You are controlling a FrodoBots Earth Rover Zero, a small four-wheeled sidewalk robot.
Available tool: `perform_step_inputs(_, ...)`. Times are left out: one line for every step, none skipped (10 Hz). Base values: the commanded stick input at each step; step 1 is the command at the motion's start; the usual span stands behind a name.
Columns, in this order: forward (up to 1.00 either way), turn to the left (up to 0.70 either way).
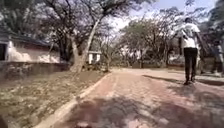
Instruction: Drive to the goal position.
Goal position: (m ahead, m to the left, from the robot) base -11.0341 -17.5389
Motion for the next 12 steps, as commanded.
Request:
perform_step_inputs(0.85,0.0)
perform_step_inputs(0.85,0.0)
perform_step_inputs(0.85,0.0)
perform_step_inputs(0.85,0.0)
perform_step_inputs(0.85,0.0)
perform_step_inputs(0.85,0.0)
perform_step_inputs(0.85,0.0)
perform_step_inputs(0.85,0.0)
perform_step_inputs(0.85,0.0)
perform_step_inputs(0.85,0.0)
perform_step_inputs(0.85,0.0)
perform_step_inputs(0.85,0.0)
